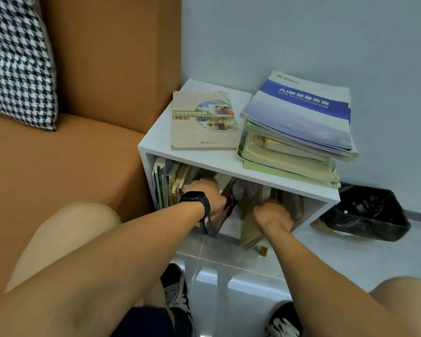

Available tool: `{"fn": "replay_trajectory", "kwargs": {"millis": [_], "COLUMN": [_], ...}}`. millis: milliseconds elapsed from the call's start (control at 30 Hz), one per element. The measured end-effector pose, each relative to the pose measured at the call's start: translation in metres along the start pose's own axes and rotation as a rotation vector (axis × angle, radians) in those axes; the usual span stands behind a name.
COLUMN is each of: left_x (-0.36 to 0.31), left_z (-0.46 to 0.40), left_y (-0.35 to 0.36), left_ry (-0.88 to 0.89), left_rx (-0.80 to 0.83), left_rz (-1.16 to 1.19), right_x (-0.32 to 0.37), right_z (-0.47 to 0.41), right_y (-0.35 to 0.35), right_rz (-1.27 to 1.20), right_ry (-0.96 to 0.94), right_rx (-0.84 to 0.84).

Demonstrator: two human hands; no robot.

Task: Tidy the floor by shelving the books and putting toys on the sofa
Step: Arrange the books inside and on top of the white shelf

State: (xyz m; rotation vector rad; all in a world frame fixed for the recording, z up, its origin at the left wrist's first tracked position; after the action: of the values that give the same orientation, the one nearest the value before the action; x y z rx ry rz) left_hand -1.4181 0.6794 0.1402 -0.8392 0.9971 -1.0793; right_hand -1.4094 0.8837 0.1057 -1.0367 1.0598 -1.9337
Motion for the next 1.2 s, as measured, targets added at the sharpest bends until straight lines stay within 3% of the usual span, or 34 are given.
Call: {"fn": "replay_trajectory", "kwargs": {"millis": [200,300,567,733,967,1067,1133,1200], "left_x": [0.009,0.008,0.01,0.01,-0.001,0.004,0.01,0.013], "left_z": [-0.026,-0.026,-0.022,-0.02,0.011,0.018,0.017,0.014], "left_y": [0.003,0.007,0.005,-0.003,-0.031,-0.02,-0.001,0.015], "left_ry": [-0.034,0.044,0.092,0.098,0.195,0.318,0.352,0.368], "left_rx": [-0.069,0.005,-0.177,-0.094,-0.086,0.064,0.122,0.062], "left_rz": [-0.023,-0.11,-0.313,-0.296,-0.278,-0.27,-0.388,-0.53], "right_x": [0.014,0.037,0.106,0.117,0.088,0.071,0.064,0.058], "right_z": [-0.005,-0.005,-0.008,-0.006,0.001,-0.001,0.003,0.007], "right_y": [0.006,0.012,0.043,0.05,0.07,0.077,0.084,0.09], "right_rz": [-0.072,-0.074,-0.311,-0.354,-0.788,-0.892,-1.006,-1.083], "right_ry": [0.005,-0.043,-0.114,-0.155,-0.01,0.011,0.051,0.078], "right_rx": [0.04,0.05,0.18,0.245,0.566,0.56,0.61,0.688]}}
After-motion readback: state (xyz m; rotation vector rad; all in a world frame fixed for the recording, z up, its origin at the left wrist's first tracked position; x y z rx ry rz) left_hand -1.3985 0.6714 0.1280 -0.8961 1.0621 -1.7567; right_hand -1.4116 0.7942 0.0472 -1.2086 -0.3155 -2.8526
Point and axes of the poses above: each hand's wrist, its own z-axis away from the middle knuckle, its own y-axis out of the palm, x = y × z, the point moved 5 cm from there along -z, towards the middle knuckle, and after that the axes turned 1 degree about -y, right-handed, at the moved point
